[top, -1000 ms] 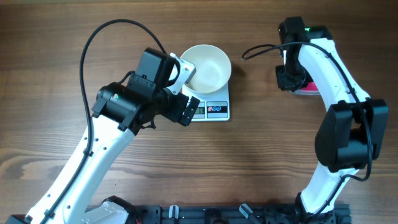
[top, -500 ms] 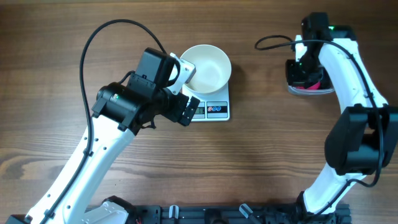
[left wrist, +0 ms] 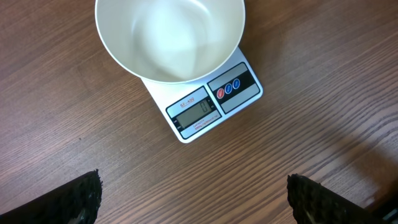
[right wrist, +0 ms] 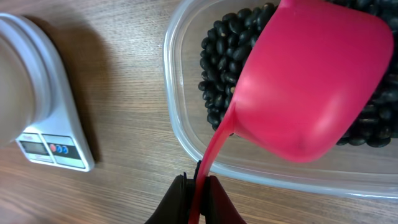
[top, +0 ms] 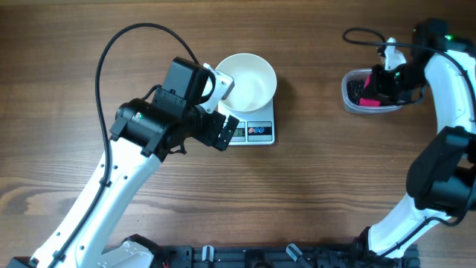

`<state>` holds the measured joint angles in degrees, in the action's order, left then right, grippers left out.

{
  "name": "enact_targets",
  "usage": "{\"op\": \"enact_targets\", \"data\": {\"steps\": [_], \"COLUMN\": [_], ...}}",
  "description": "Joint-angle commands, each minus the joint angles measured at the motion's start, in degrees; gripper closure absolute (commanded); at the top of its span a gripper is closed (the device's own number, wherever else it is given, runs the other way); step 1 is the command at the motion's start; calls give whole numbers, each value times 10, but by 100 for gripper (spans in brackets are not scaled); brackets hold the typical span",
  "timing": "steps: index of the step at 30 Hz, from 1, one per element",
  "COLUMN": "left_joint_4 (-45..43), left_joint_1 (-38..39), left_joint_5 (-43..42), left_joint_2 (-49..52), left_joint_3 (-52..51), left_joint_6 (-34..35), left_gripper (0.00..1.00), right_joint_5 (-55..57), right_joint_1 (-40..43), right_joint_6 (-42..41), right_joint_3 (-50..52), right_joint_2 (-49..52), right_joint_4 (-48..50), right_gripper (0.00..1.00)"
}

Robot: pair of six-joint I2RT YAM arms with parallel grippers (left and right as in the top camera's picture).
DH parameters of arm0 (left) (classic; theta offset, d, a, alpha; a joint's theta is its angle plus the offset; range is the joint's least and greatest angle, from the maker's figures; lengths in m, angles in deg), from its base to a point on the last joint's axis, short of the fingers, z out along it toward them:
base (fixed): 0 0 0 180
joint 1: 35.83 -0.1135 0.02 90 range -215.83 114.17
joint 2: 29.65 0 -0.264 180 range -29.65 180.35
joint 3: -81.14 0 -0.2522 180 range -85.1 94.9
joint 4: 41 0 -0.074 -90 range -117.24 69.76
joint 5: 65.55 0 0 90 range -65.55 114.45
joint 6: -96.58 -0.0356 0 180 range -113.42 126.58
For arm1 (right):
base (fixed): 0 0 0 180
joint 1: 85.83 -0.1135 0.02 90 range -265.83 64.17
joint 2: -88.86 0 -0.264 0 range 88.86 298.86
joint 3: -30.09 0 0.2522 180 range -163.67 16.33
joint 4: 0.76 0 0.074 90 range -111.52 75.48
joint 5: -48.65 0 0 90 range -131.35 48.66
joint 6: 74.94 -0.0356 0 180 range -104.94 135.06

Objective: Scoop item into bowl and weigh 150g on scale
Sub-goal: 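Dip the scoop into the black beans with the right gripper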

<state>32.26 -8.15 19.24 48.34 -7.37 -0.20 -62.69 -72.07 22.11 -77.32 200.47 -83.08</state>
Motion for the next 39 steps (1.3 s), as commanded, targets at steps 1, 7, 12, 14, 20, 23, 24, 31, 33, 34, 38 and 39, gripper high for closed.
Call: {"op": "enact_targets", "data": {"steps": [1,7,12,14,20,23,24,31,33,34,38,39], "left_joint_4": [-1,-1,-1,-1,-1,-1,-1,-1,-1,-2,-1,-1], "left_joint_1": [-2,-2,-2,-2,-2,-2,-2,-2,-2,-2,-2,-2], "left_joint_5": [3,3,3,3,3,3,3,3,3,3,3,3], "left_joint_2": [-3,-3,-3,-3,-3,-3,-3,-3,-3,-3,-3,-3], "left_joint_3": [-2,-2,-2,-2,-2,-2,-2,-2,-2,-2,-2,-2], "left_joint_6": [2,1,1,1,2,1,2,1,1,2,2,2], "left_gripper": [0,0,0,0,0,0,0,0,0,0,0,0], "right_joint_5": [-68,-118,-118,-118,-131,-153,-161,-163,-163,-163,-163,-163], "right_joint_1": [20,50,56,56,57,66,71,100,107,110,125,129], "right_joint_6": [36,80,99,109,127,140,141,155,154,154,154,154], "right_joint_3": [2,2,2,2,2,2,2,2,2,2,2,2], "right_joint_2": [-1,-1,-1,-1,-1,-1,-1,-1,-1,-1,-1,-1], "right_joint_4": [14,3,-12,-19,-27,-29,-30,-45,-45,-45,-45,-45], "right_gripper": [96,96,96,96,96,96,96,96,96,96,96,96]}}
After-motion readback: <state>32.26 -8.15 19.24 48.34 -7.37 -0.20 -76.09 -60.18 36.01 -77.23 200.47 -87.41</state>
